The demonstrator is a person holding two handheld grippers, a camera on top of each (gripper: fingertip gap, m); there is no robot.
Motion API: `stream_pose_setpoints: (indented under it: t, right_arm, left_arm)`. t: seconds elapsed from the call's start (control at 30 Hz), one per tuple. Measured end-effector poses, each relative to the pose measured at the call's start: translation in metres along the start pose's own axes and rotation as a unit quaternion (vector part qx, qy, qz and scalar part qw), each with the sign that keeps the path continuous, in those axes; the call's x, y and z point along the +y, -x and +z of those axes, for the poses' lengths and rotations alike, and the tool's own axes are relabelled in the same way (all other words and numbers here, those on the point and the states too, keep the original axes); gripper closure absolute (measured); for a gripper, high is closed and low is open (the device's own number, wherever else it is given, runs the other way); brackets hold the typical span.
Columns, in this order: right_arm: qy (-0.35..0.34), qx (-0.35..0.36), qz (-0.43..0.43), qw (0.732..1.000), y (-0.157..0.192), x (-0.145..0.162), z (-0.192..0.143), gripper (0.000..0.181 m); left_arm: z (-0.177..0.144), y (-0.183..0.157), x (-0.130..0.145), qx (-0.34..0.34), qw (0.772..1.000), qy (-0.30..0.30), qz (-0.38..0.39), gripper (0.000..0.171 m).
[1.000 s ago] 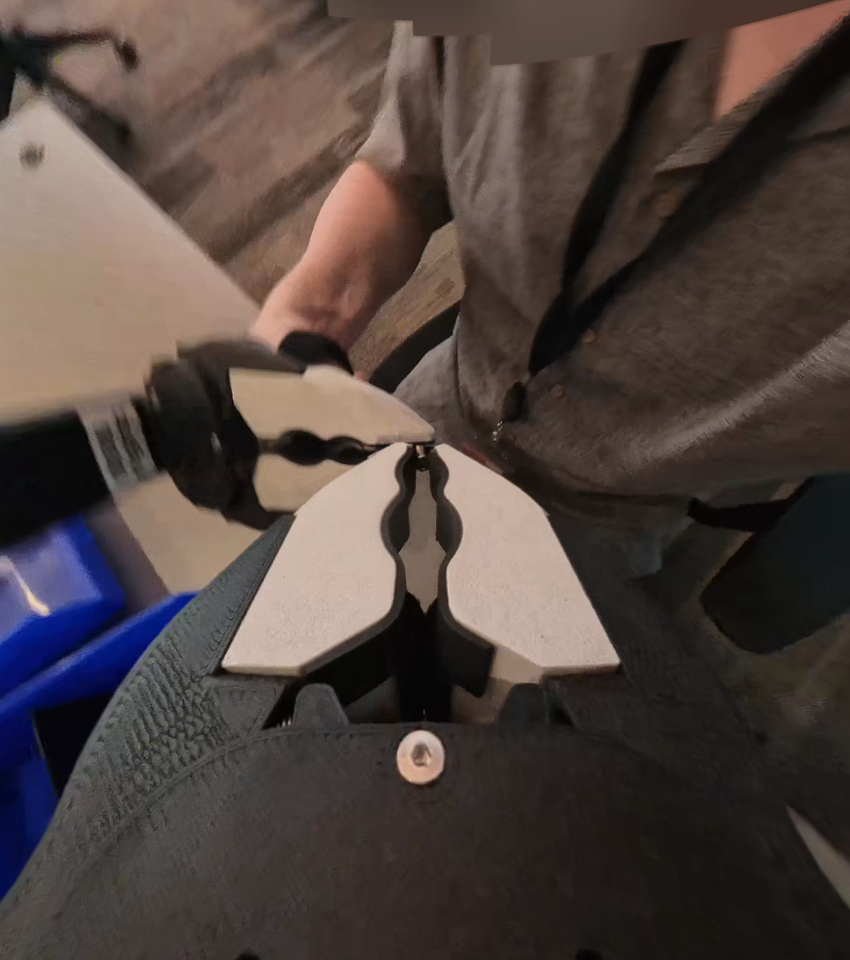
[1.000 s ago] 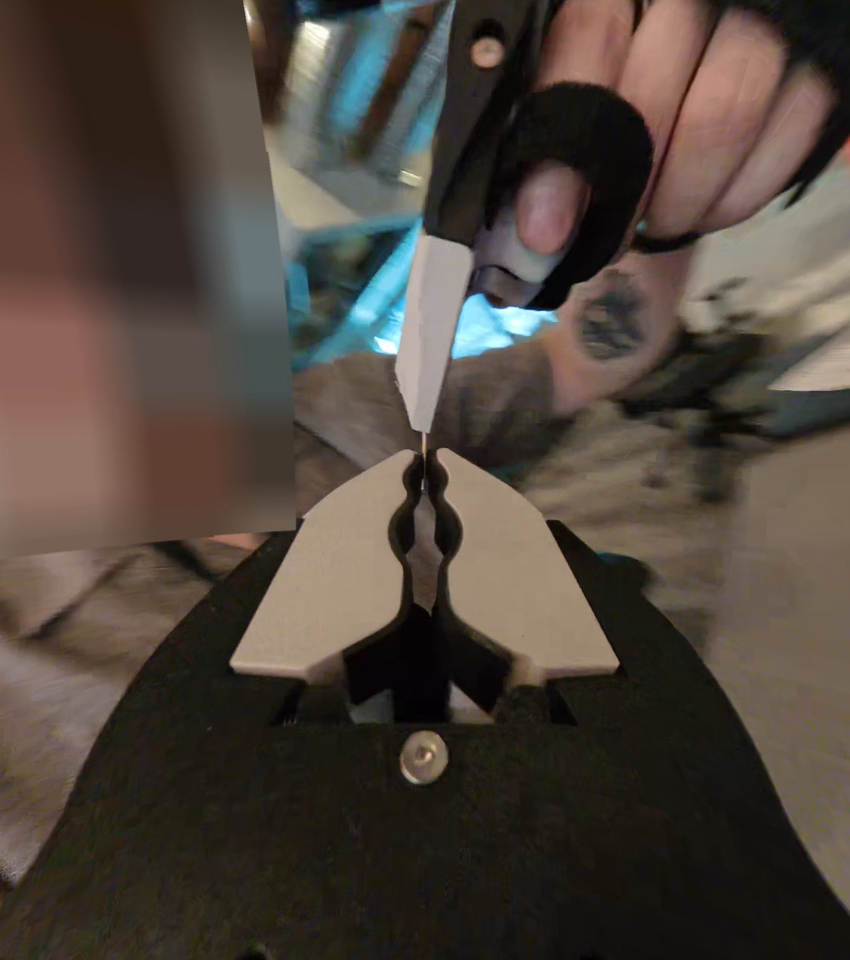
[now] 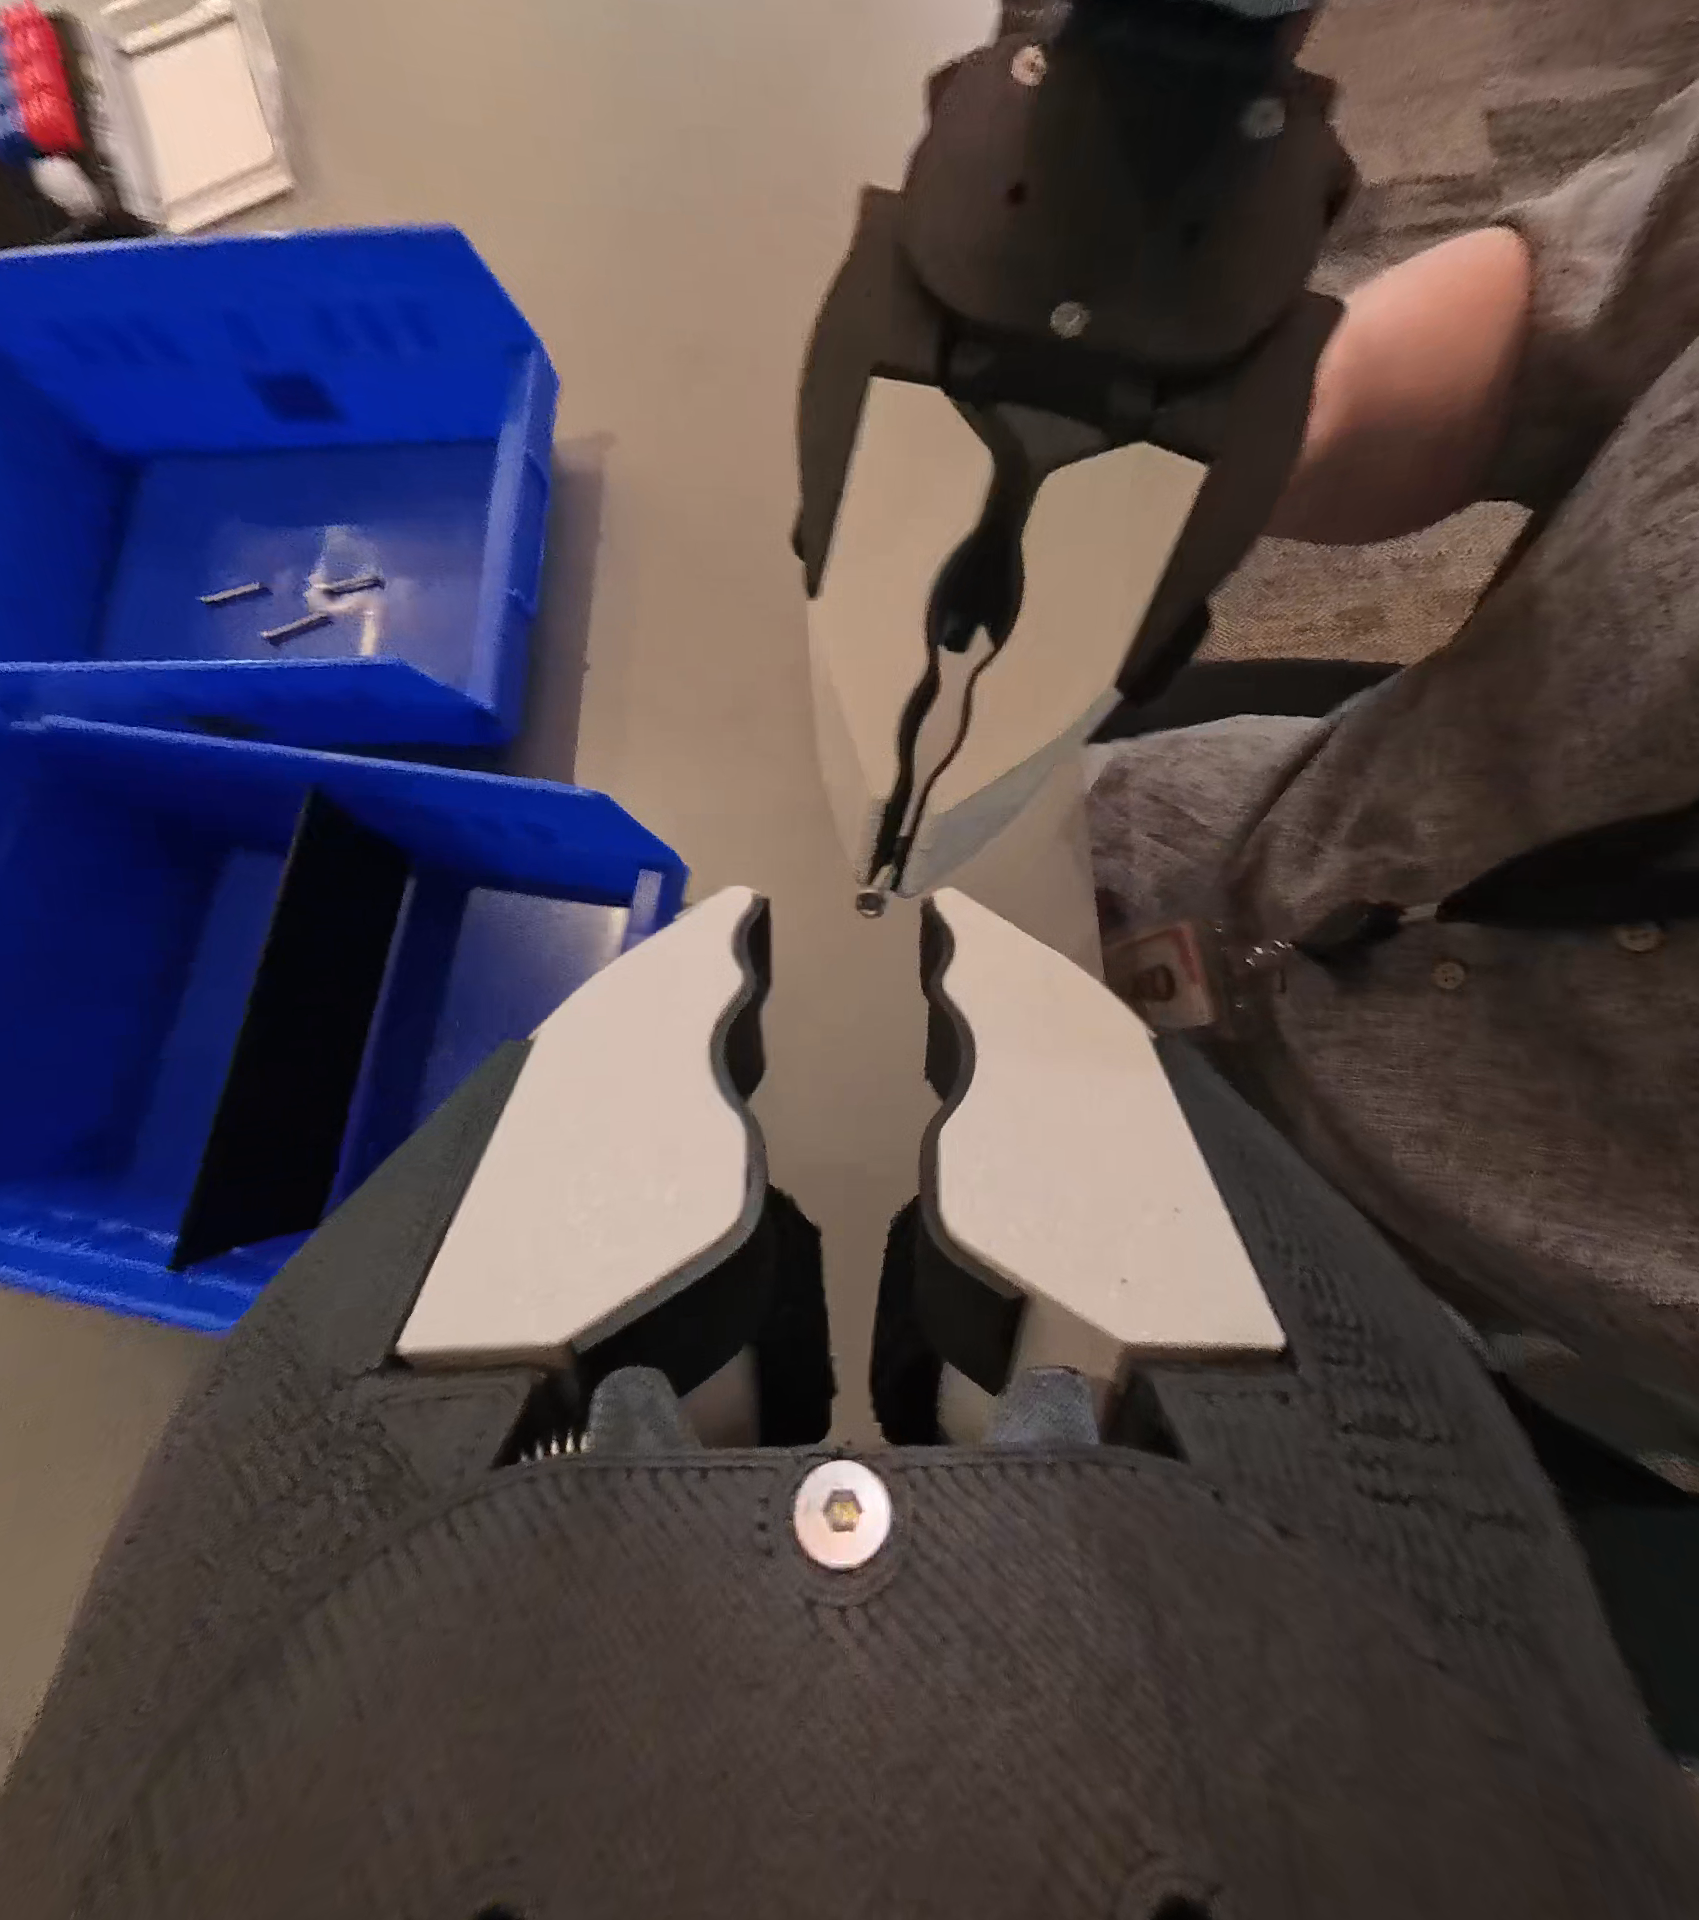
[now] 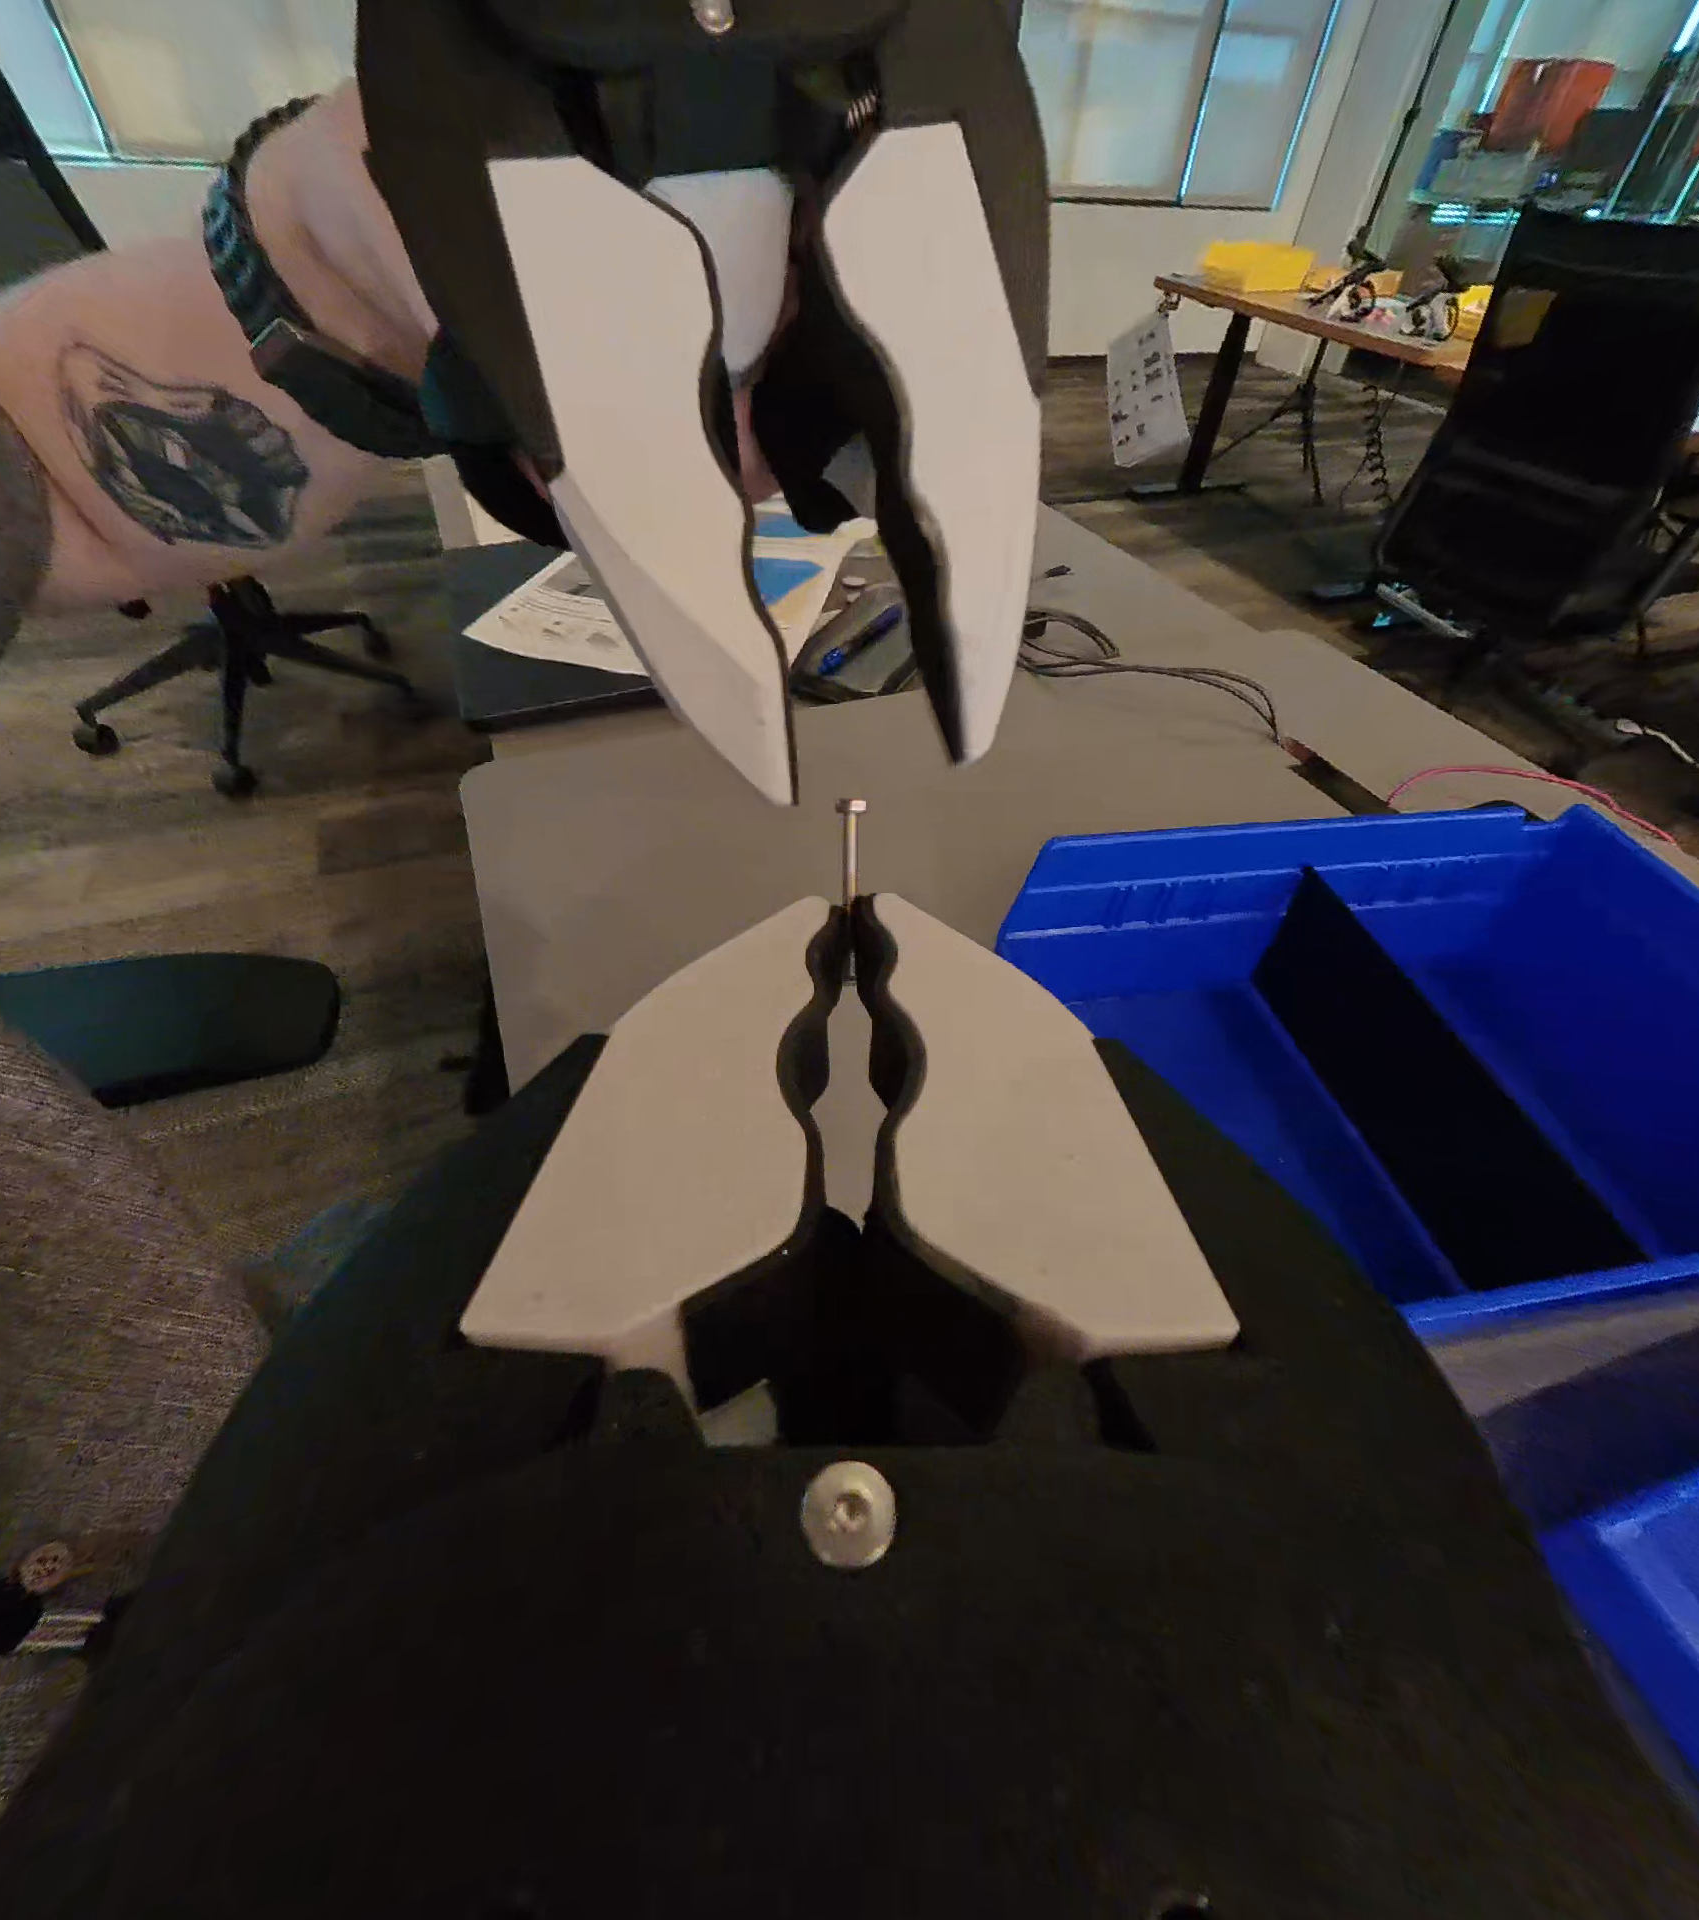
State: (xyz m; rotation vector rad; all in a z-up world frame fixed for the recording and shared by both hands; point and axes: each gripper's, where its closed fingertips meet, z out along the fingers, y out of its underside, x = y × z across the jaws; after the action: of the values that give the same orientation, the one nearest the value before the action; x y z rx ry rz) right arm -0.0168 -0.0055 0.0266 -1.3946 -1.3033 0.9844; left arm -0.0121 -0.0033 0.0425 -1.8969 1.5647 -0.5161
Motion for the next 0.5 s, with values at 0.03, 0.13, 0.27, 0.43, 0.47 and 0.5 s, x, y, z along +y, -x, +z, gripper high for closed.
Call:
stream_pose_setpoints:
  t: [0.03, 0.13, 0.27, 0.43, 0.47, 0.5]
  right_arm:
    - [-0.001, -0.003, 0.0, 1.0, 0.001, 0.0, 0.0, 0.179]
    - [0.0, -0.005, -0.002, 1.0, 0.003, -0.001, -0.002, 0.179]
    - [0.003, -0.009, 0.0, 1.0, 0.004, 0.0, -0.003, 0.179]
    - [0.003, -0.008, -0.003, 1.0, 0.005, 0.0, -0.004, 0.179]
    - [0.004, -0.008, -0.003, 1.0, 0.005, 0.0, -0.004, 0.179]
    - [0.005, -0.008, -0.003, 1.0, 0.005, 0.0, -0.003, 0.179]
  left_arm:
    - [0.002, -0.002, 0.001, 0.008, 1.0, 0.007, 0.002, 0.148]
    - [0.005, -0.003, 0.003, 0.008, 1.0, 0.016, 0.002, 0.149]
    - [0.009, -0.007, 0.002, 0.027, 0.999, 0.019, -0.001, 0.15]
    - [0.01, -0.011, 0.002, 0.046, 0.999, 0.02, -0.003, 0.166]
    - [0.011, -0.01, 0.002, 0.046, 0.999, 0.022, -0.002, 0.166]
    - [0.011, -0.011, 0.003, 0.047, 0.999, 0.024, -0.001, 0.166]
